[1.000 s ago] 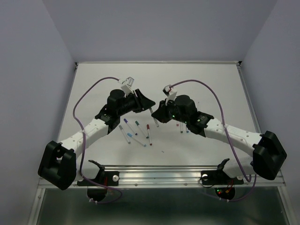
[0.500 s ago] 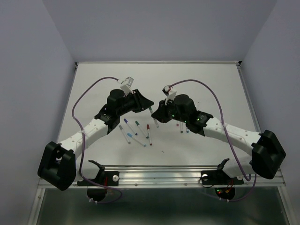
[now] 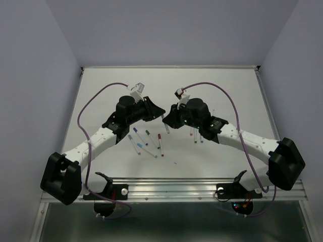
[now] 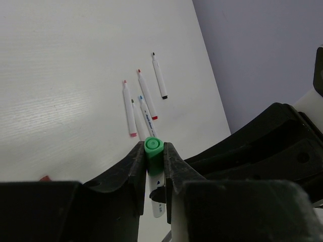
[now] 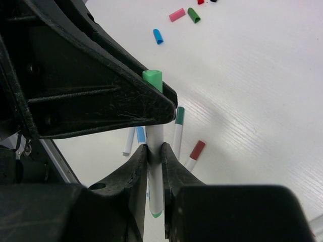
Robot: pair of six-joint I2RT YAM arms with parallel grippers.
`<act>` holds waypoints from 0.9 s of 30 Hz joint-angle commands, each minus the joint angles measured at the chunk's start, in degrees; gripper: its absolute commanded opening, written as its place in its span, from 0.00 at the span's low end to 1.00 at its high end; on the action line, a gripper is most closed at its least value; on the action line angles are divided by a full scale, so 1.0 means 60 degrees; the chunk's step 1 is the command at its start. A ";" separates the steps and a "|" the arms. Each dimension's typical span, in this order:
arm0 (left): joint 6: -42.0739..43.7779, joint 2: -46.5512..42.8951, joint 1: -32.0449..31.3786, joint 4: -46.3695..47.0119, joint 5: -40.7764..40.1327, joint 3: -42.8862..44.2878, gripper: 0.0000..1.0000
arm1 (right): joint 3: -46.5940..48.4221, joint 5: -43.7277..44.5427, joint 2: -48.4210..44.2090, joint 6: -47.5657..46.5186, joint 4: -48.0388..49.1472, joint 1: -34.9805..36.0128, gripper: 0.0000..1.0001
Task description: Open the pen caps
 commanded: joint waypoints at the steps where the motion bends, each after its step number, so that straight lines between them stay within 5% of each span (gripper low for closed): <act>1: 0.0097 -0.0283 -0.0057 0.0245 -0.0174 0.0517 0.06 | 0.0307 -0.0320 -0.0001 -0.0110 0.0130 -0.0127 0.01; 4: 0.0024 -0.0269 -0.0057 0.0245 -0.0217 0.0502 0.00 | 0.0278 -0.0365 -0.0016 -0.0256 -0.0031 -0.0127 0.07; 5: 0.0009 -0.0269 -0.0057 0.0245 -0.0218 0.0488 0.00 | 0.0263 -0.0365 -0.0045 -0.0286 -0.0060 -0.0127 0.17; 6: -0.0034 -0.0269 -0.0072 0.0259 -0.0203 0.0488 0.00 | 0.0248 -0.0321 -0.0045 -0.0300 -0.0075 -0.0127 0.40; 12: -0.0167 -0.0283 -0.0072 0.0376 -0.0159 0.0473 0.00 | 0.0394 -0.0145 0.0189 -0.0418 -0.0061 -0.0127 0.50; 16: -0.0225 -0.0283 -0.0087 0.0391 -0.0203 0.0473 0.00 | 0.0556 -0.0320 0.0379 -0.0491 -0.0061 -0.0127 0.23; 21: -0.0313 -0.0239 -0.0087 0.0450 -0.0362 0.0487 0.00 | 0.0498 -0.0598 0.0409 -0.0608 -0.0046 -0.0127 0.01; 27: 0.0213 -0.0020 0.0337 -0.0692 -0.2369 0.1614 0.00 | -0.0818 -0.1272 -0.0410 0.0062 -0.0002 -0.0127 0.01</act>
